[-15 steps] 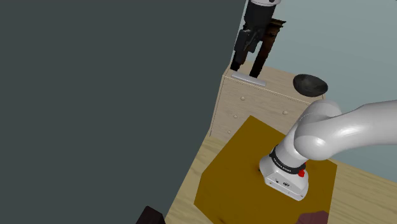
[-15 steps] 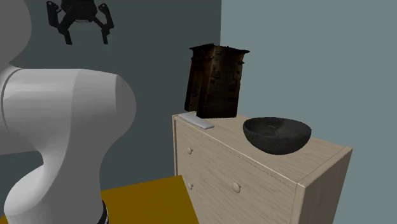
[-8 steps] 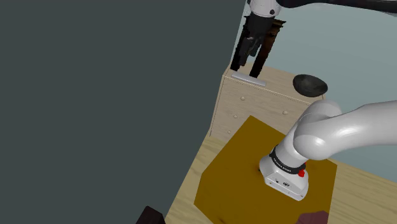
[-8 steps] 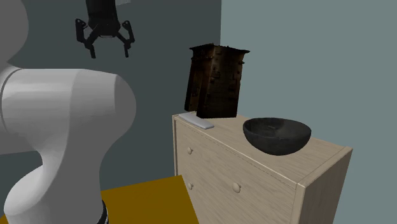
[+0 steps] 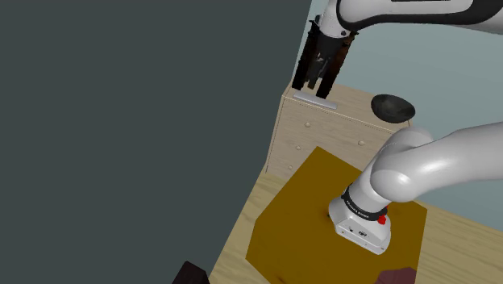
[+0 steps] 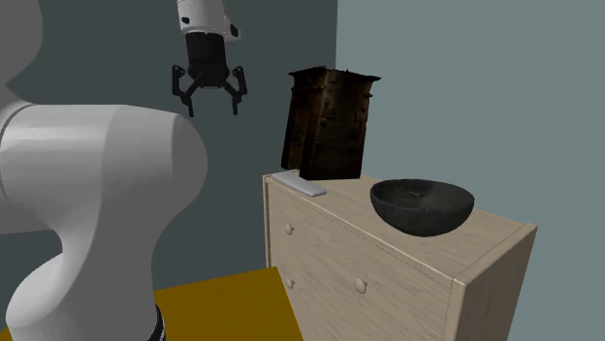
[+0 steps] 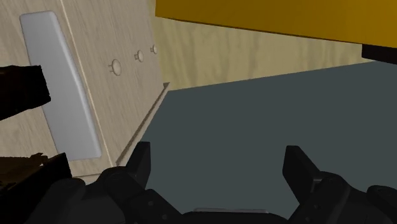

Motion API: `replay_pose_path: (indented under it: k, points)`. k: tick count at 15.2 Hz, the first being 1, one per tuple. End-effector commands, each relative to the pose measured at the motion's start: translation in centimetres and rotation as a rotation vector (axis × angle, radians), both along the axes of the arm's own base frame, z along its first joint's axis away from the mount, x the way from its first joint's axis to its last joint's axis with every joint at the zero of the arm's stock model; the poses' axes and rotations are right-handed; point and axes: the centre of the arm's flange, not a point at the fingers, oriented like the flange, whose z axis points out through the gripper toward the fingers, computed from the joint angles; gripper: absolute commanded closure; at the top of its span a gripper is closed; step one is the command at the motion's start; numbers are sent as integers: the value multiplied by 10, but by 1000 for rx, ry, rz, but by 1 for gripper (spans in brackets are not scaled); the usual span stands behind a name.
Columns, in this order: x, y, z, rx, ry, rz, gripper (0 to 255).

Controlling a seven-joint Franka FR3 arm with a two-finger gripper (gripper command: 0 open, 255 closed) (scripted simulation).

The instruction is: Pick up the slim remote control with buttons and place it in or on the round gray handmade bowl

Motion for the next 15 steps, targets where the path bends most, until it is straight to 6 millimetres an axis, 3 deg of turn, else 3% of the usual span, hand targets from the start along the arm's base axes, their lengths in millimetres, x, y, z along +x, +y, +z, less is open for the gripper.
replay_pose_path:
  k: [1,15]
  points:
    - [5,-25,-16,3,1,18,0]
    - [44,-174,-124,30,12,128,0]
